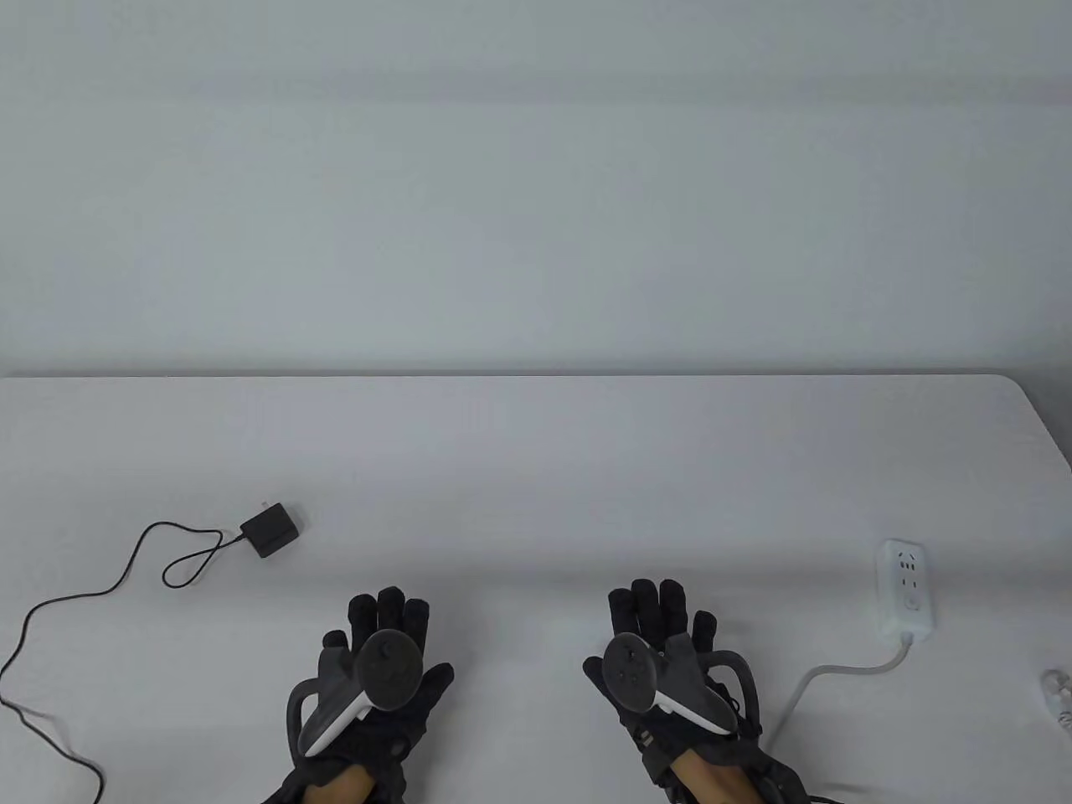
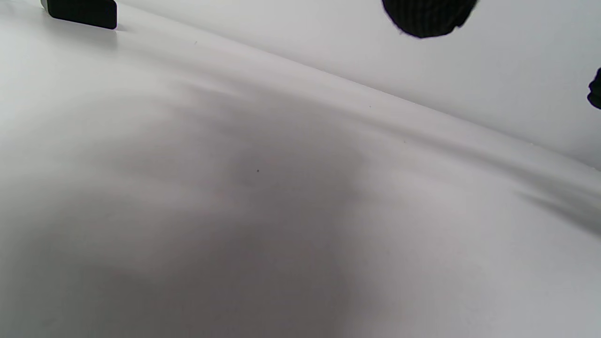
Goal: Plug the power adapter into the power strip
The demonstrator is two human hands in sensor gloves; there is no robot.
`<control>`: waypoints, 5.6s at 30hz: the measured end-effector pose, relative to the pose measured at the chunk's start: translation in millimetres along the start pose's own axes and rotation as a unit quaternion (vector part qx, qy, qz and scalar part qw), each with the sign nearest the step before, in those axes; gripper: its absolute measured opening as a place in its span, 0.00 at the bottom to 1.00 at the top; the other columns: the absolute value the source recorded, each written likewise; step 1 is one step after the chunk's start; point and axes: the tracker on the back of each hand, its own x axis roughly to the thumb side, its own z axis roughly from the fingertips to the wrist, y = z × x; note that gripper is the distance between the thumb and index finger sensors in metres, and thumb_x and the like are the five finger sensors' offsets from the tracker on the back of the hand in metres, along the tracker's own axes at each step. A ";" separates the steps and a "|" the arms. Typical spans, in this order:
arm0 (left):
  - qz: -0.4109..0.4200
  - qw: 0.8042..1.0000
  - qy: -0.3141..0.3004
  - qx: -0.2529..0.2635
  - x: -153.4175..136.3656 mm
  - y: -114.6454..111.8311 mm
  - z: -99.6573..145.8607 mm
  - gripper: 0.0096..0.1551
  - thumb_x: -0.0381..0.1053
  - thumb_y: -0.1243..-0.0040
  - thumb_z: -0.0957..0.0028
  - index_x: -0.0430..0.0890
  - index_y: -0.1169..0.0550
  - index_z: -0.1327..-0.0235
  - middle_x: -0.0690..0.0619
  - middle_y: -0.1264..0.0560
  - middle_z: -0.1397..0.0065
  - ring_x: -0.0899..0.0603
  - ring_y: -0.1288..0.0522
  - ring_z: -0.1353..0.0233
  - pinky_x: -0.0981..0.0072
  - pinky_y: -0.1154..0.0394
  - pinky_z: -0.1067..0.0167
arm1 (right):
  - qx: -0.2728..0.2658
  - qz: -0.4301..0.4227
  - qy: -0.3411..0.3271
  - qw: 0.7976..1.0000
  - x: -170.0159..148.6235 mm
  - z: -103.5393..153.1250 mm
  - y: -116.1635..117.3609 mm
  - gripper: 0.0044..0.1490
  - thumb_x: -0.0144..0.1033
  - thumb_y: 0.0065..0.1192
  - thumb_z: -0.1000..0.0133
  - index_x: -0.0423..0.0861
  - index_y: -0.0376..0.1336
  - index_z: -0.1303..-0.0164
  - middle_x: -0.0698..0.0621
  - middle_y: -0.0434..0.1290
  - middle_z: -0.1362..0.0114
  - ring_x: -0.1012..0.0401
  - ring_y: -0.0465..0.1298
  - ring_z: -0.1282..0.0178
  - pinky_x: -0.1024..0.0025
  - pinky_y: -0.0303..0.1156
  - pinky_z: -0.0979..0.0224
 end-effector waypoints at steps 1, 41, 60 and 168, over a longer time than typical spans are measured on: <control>-0.002 1.000 0.001 -0.002 0.4 -0.4 -0.4 0.48 0.68 0.56 0.46 0.55 0.55 0.16 0.50 0.64 0.12 0.35 0.68 0.14 0.35 0.63 0.23 | 0.000 0.000 0.000 1.000 0.0 0.0 0.2 0.55 0.62 0.33 0.42 0.40 0.31 0.15 0.34 0.36 0.12 0.34 0.36 0.17 0.28 0.41 0.27; -0.009 0.993 0.098 -0.061 -66.6 8.2 -69.6 0.56 0.70 0.55 0.48 0.54 0.69 0.23 0.46 0.73 0.16 0.35 0.75 0.16 0.36 0.69 0.22 | 0.009 -0.001 -0.025 1.000 3.5 3.7 -1.6 0.56 0.63 0.33 0.42 0.39 0.30 0.16 0.31 0.36 0.13 0.33 0.36 0.18 0.27 0.41 0.27; -0.006 0.964 0.258 -0.060 -164.8 54.4 -155.9 0.55 0.70 0.57 0.49 0.56 0.72 0.26 0.49 0.74 0.16 0.35 0.76 0.16 0.34 0.69 0.23 | 0.013 -0.016 -0.029 0.999 -1.2 4.0 -3.0 0.56 0.64 0.33 0.42 0.39 0.30 0.16 0.29 0.36 0.13 0.32 0.35 0.18 0.27 0.41 0.27; -0.095 0.983 -0.060 0.146 39.7 20.3 15.3 0.45 0.72 0.49 0.53 0.39 0.25 0.37 0.43 0.15 0.58 0.41 0.12 0.60 0.43 0.19 0.43 | 0.091 -0.092 0.470 0.873 -300.1 -12.0 13.5 0.63 0.69 0.20 0.47 0.34 0.13 0.26 0.31 0.23 0.16 0.36 0.26 0.19 0.28 0.33 0.27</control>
